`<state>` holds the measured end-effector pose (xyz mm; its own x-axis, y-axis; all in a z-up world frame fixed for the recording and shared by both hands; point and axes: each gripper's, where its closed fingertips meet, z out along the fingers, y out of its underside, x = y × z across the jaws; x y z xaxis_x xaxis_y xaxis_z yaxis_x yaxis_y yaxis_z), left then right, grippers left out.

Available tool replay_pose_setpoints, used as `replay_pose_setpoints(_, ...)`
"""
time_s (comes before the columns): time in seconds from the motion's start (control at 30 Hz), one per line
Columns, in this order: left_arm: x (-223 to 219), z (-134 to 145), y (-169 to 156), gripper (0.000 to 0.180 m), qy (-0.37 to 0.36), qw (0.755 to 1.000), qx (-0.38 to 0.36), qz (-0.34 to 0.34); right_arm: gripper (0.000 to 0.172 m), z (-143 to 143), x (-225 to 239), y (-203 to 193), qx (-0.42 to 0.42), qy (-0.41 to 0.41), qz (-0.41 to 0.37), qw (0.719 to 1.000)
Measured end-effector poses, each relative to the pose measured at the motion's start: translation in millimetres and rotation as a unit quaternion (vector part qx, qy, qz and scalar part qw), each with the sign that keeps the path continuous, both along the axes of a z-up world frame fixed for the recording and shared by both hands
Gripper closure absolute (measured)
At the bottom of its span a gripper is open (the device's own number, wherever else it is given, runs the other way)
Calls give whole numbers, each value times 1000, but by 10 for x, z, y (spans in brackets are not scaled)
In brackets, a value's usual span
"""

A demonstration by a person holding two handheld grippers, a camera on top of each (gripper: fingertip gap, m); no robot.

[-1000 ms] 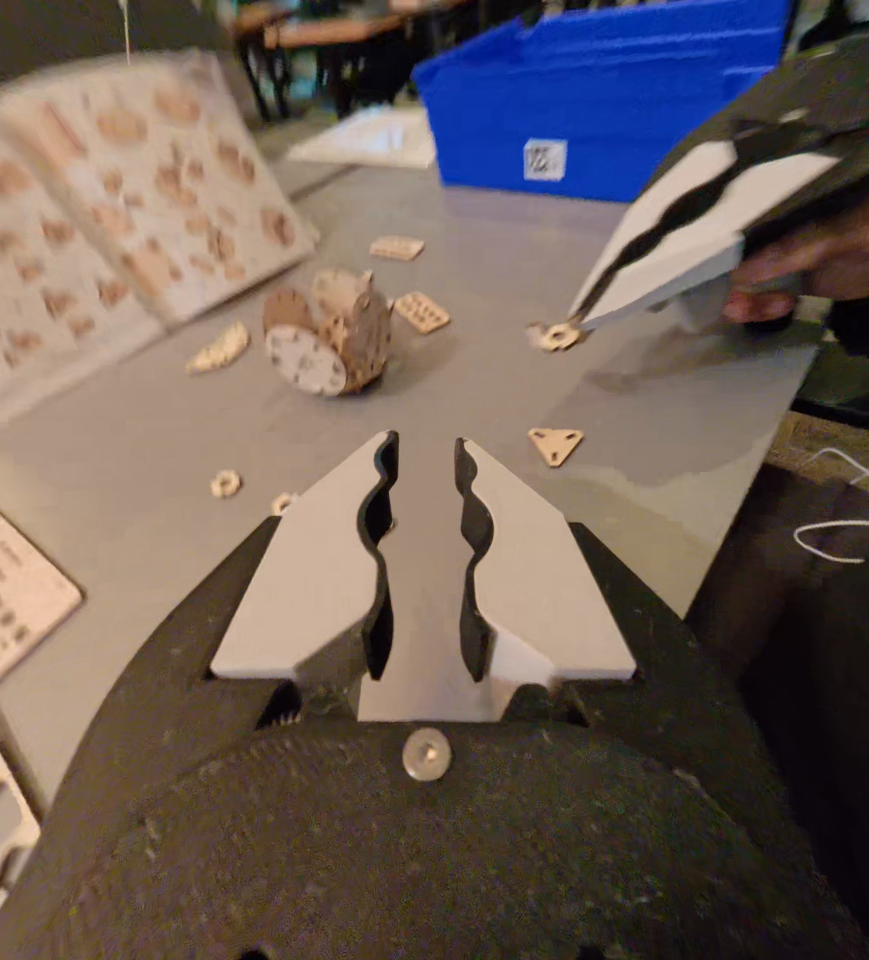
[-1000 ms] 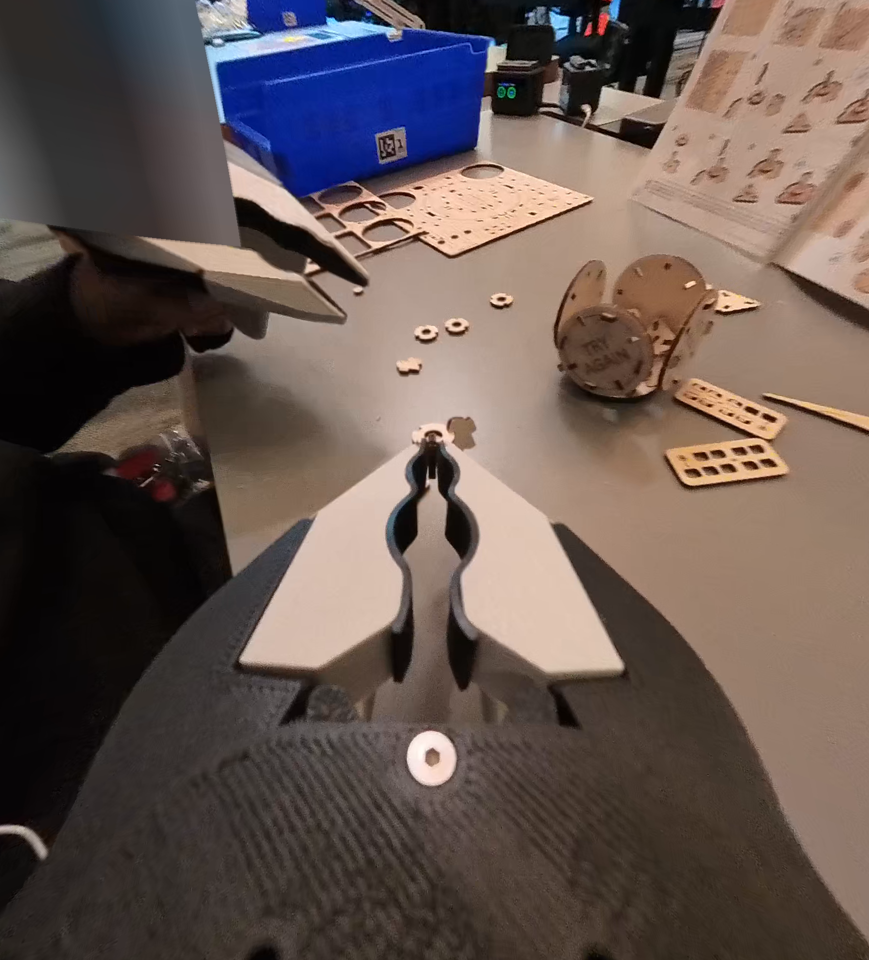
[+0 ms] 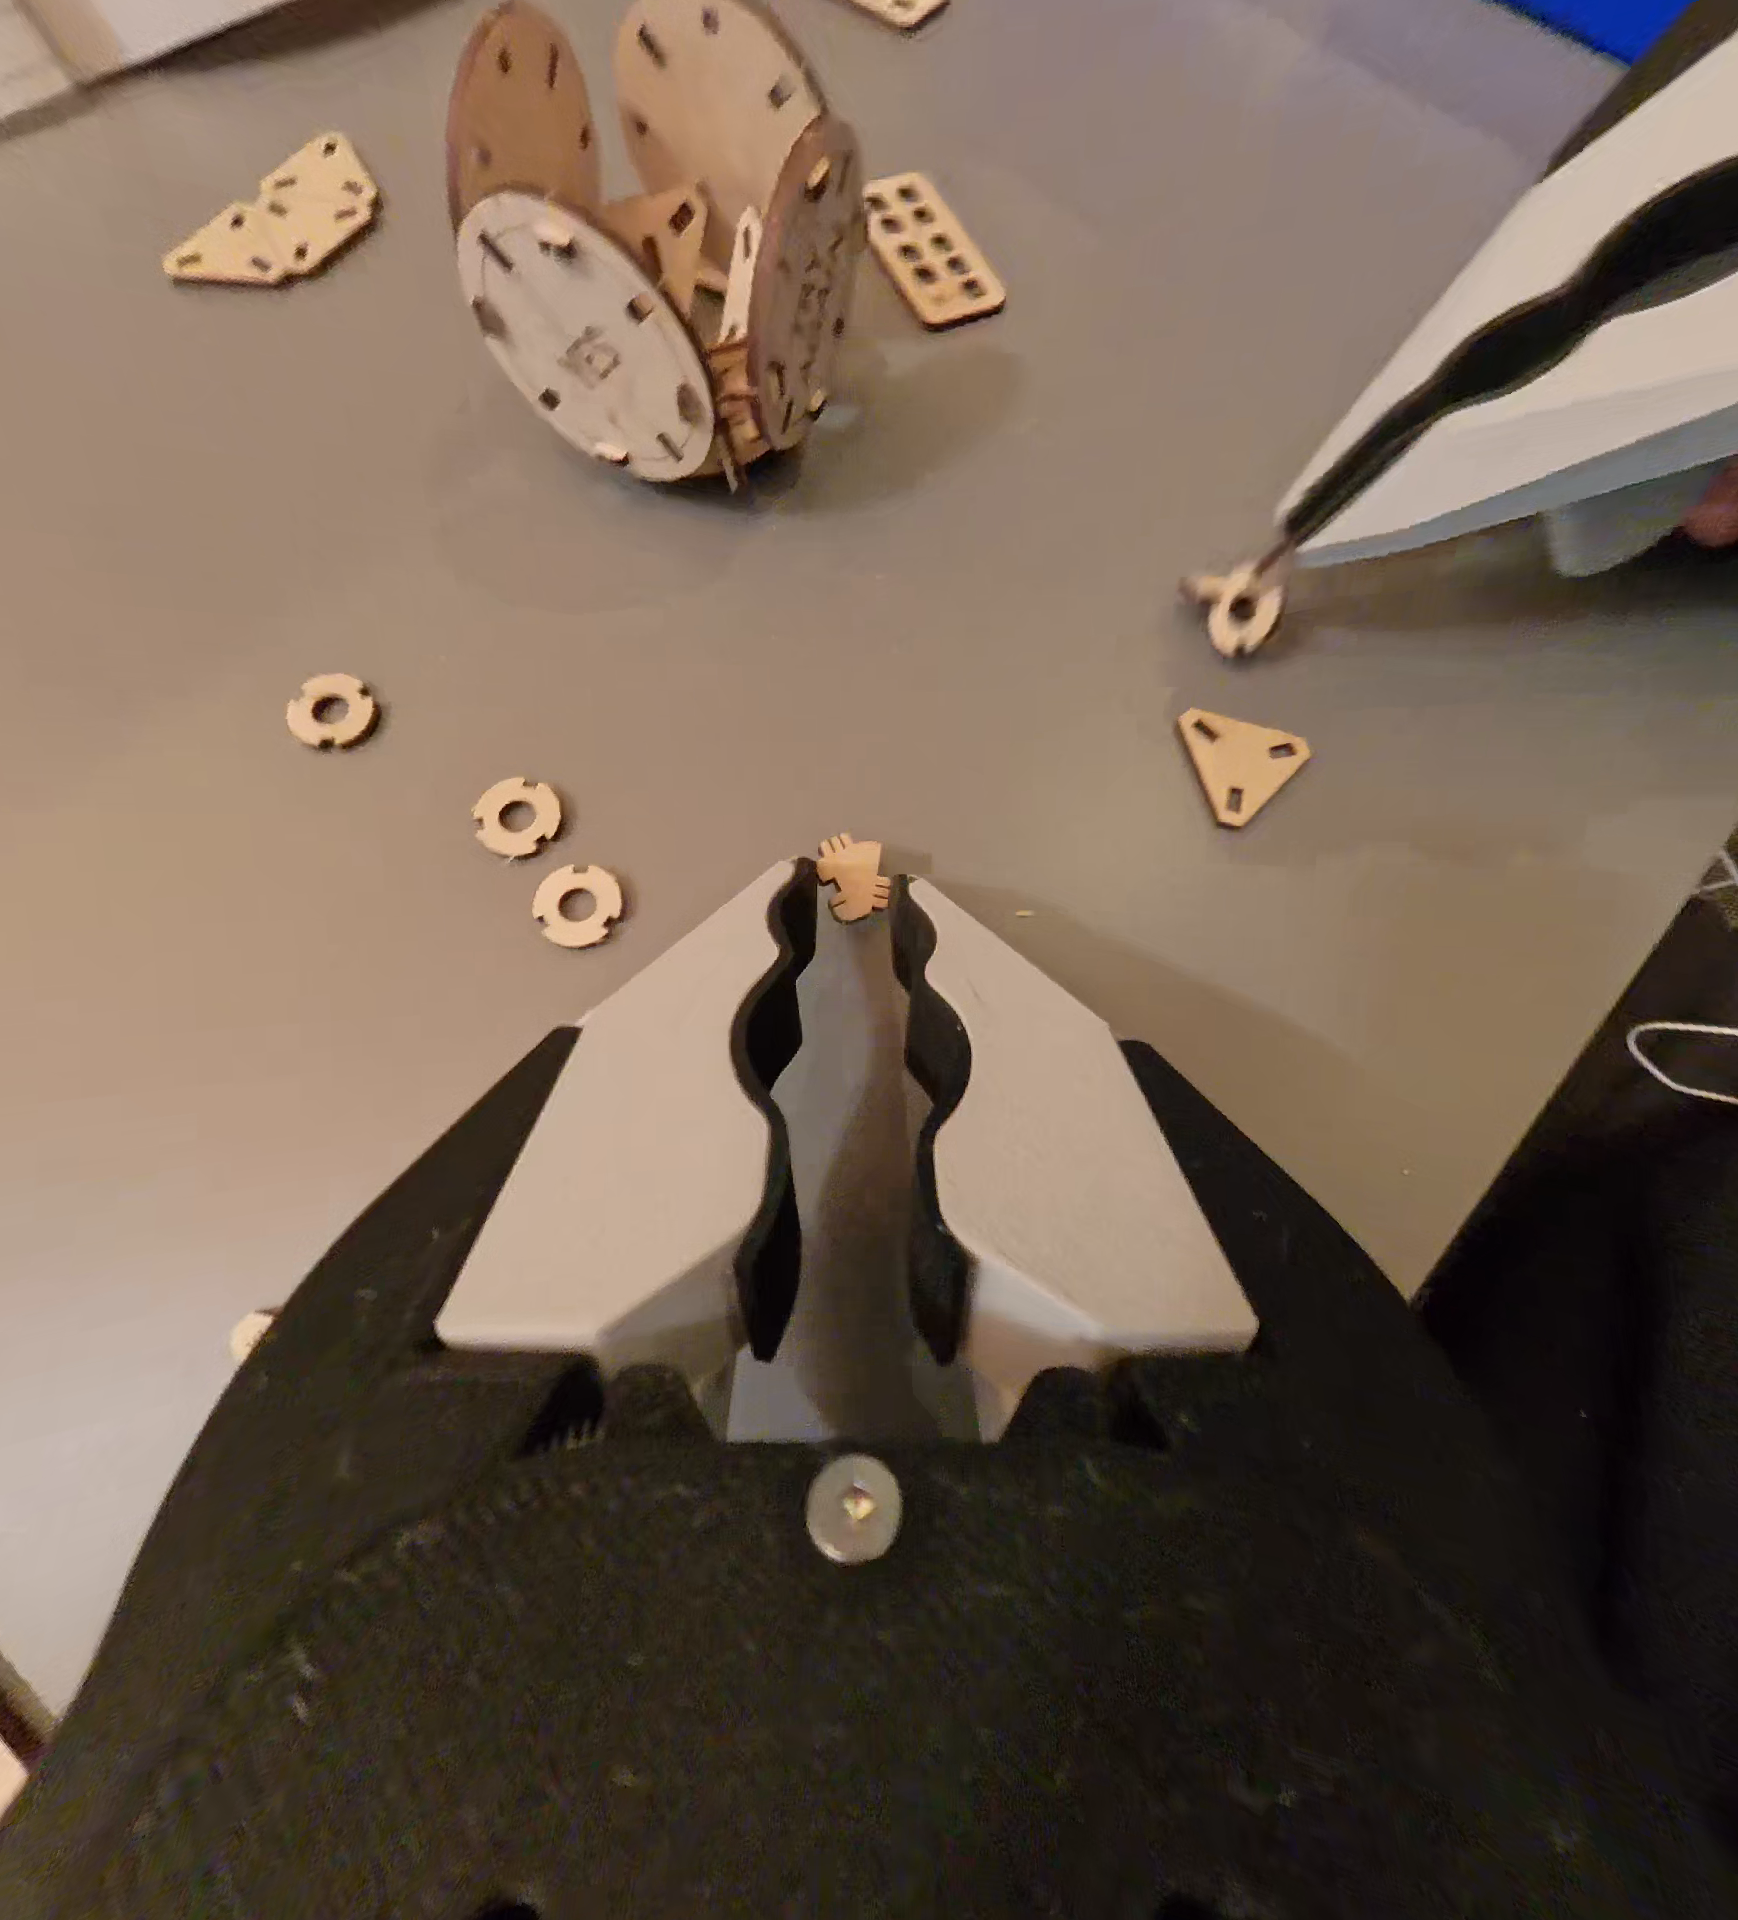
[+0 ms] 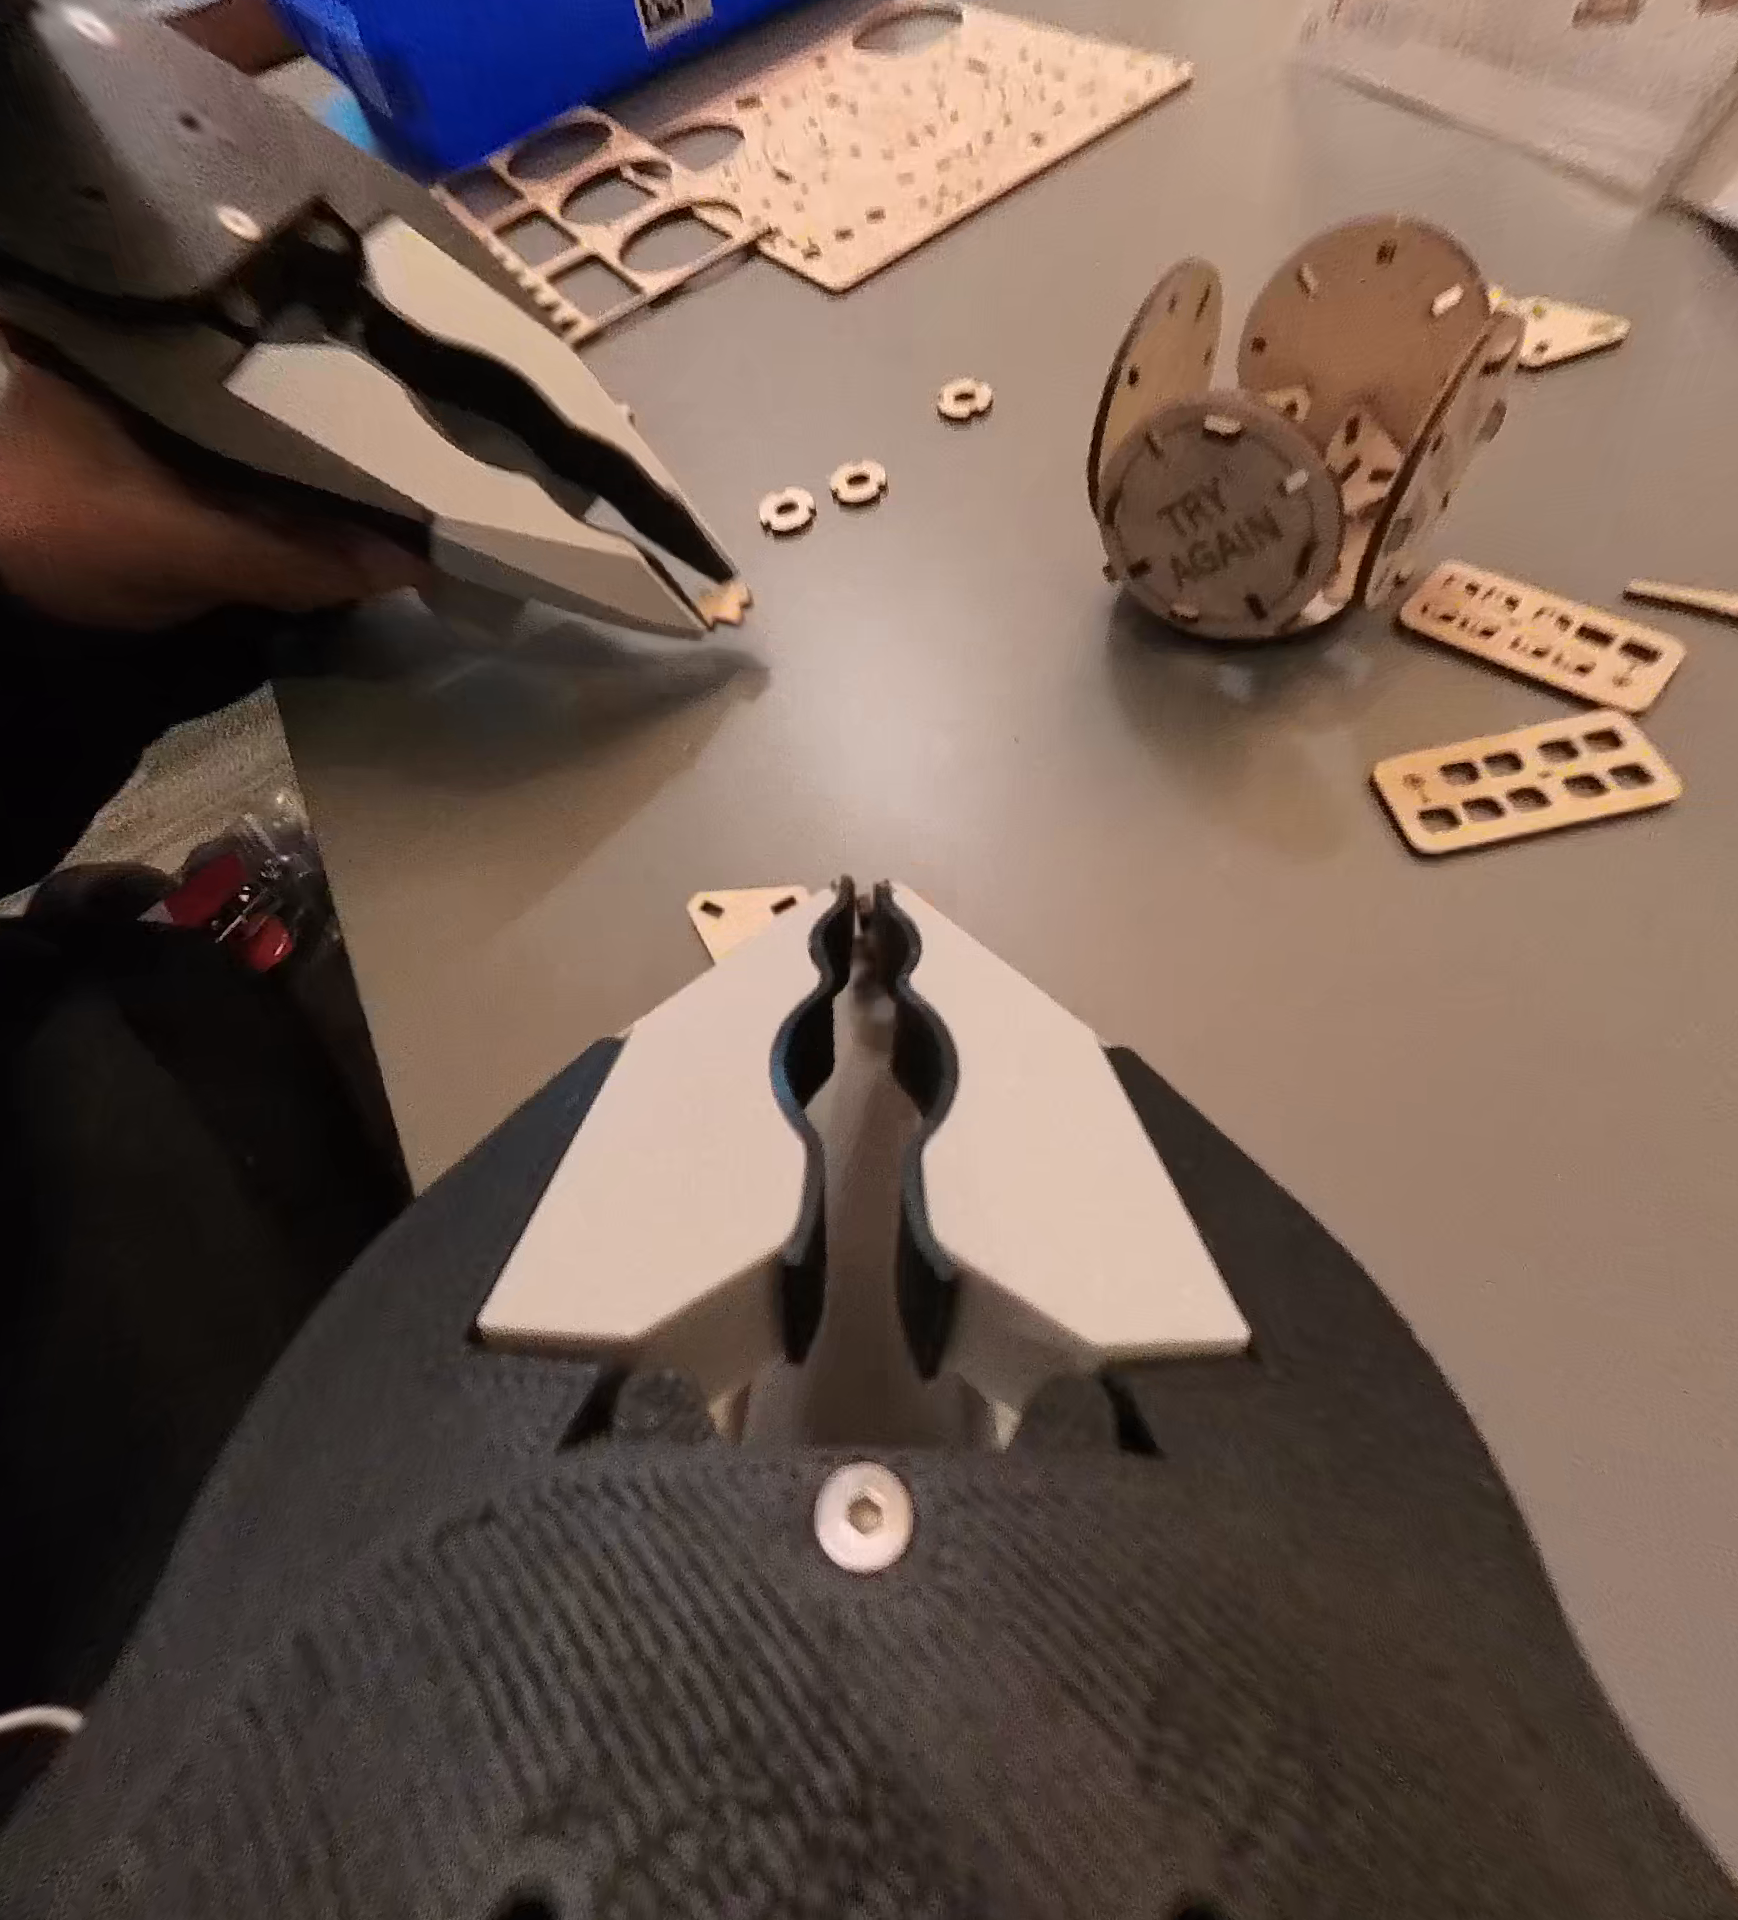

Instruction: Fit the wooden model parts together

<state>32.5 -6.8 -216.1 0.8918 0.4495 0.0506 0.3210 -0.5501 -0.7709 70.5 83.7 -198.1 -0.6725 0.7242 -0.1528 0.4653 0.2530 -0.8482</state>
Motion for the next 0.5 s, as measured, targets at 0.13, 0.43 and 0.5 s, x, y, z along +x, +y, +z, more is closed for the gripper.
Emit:
replay_pose_setpoints(0.13, 108, 134, 77, 168, 30, 998, 31, -36, 164, -109, 1, -9, 17, -30, 4, 999)
replay_pose_setpoints(0.43, 545, 466, 310, 168, 101, 978, 89, -159, 145, 380, 93, 75, -85, 35, -18, 996)
replay_pose_setpoints(0.5, 664, 474, 380, 168, 121, 972, 83, -185, 145, 499, 182, -4, -140, 20, -5, 990)
